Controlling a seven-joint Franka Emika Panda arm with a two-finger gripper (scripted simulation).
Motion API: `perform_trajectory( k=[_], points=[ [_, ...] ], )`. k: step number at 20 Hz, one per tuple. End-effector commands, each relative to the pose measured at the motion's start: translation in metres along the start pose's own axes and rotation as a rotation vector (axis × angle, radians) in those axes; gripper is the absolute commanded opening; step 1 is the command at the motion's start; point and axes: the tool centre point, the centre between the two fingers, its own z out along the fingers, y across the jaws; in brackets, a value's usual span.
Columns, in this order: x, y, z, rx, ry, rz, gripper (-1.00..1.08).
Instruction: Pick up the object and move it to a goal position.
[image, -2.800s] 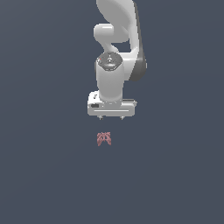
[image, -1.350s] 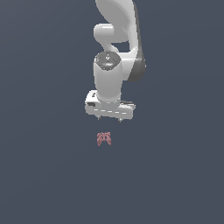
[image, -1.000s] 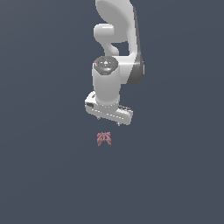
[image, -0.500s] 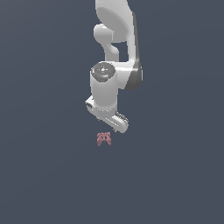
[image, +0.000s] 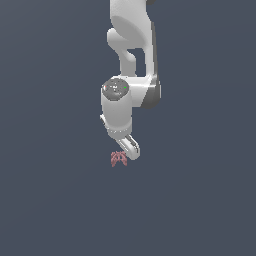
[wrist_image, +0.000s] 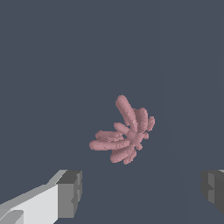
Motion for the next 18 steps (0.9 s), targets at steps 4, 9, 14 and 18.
perform_trajectory(
  k=[4,9,14,18],
  points=[
    [0.006,-0.001,0.008,0.001,0.003,0.162,1.0],
    [0.011,-0.002,0.016,0.003,0.007,0.306,1.0],
    [0.016,-0.002,0.022,0.004,0.011,0.421,1.0],
    [0.018,-0.002,0.025,0.005,0.013,0.486,1.0]
  ],
)
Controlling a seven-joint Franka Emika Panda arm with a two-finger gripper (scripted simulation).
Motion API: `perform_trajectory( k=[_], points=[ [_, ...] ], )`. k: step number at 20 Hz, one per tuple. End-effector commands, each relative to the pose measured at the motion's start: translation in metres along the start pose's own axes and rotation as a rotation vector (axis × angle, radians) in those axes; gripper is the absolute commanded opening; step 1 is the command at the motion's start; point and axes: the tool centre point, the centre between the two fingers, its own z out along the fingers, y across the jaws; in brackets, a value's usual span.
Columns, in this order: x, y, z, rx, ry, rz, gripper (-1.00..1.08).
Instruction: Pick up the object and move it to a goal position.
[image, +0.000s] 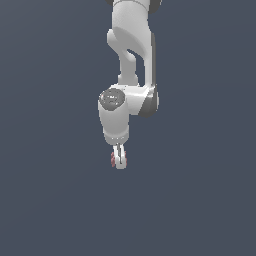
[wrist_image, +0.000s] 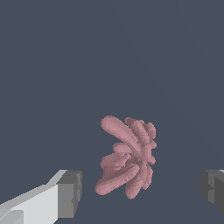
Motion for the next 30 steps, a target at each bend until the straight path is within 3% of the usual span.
perform_trajectory(
  k=[1,13,27,28,30],
  points=[
    [0.001,-0.001,0.002,0.001,0.001,0.038,1.0],
    [0.003,-0.001,0.008,0.002,0.003,0.081,1.0],
    [0.003,-0.002,0.054,0.002,0.003,0.086,1.0],
    [0.003,-0.002,0.054,0.002,0.003,0.086,-1.0],
    [0.003,-0.002,0.054,0.002,0.003,0.086,-1.0]
  ],
)
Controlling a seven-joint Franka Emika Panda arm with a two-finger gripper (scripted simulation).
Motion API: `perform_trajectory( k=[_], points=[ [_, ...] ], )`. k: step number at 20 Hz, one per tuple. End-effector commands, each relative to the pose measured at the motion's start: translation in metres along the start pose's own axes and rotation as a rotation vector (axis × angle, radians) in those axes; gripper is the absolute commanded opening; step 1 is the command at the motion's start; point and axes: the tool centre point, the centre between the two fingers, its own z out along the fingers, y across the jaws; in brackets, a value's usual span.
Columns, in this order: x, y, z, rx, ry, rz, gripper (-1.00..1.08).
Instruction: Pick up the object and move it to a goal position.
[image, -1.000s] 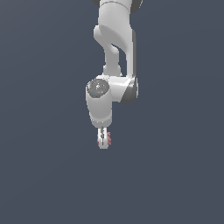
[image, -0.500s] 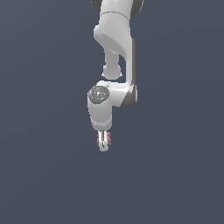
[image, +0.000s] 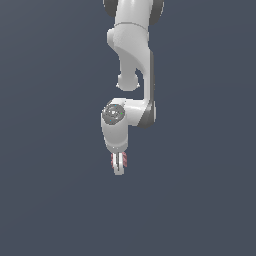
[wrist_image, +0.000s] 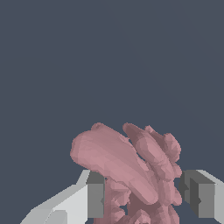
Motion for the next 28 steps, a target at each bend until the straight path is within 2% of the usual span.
perform_trajectory(
  k=[1,10,15,21,28],
  points=[
    [0.0,0.0,0.0,0.0,0.0,0.0,-1.0],
    [0.0,-0.001,-0.001,0.0,0.0,0.0,-1.0],
    [0.003,-0.004,-0.015,0.0,0.0,0.0,-1.0],
    [0.011,-0.012,-0.053,0.0,0.001,0.0,-1.0],
    [0.025,-0.027,-0.117,0.0,0.002,0.001,-1.0]
  ],
)
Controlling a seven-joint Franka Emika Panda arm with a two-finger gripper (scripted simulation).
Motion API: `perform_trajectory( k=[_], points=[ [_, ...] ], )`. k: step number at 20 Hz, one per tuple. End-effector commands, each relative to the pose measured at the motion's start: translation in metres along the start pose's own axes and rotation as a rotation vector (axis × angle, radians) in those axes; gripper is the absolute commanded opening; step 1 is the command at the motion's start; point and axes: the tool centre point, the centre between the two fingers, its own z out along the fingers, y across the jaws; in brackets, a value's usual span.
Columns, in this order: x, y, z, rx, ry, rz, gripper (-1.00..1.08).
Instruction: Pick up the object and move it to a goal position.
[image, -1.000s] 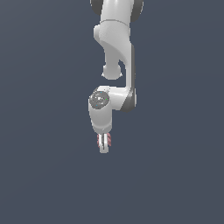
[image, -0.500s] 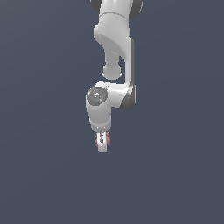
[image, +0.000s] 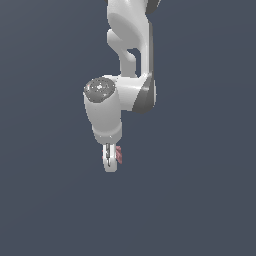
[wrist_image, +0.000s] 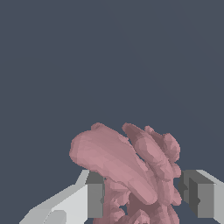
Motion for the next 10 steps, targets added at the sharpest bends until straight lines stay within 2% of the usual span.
perform_trajectory(
  k=[1,10],
  points=[
    [0.005,-0.006,-0.025,0.0,0.0,0.0,-1.0],
    [0.024,-0.028,-0.112,0.0,0.001,0.0,-1.0]
  ],
)
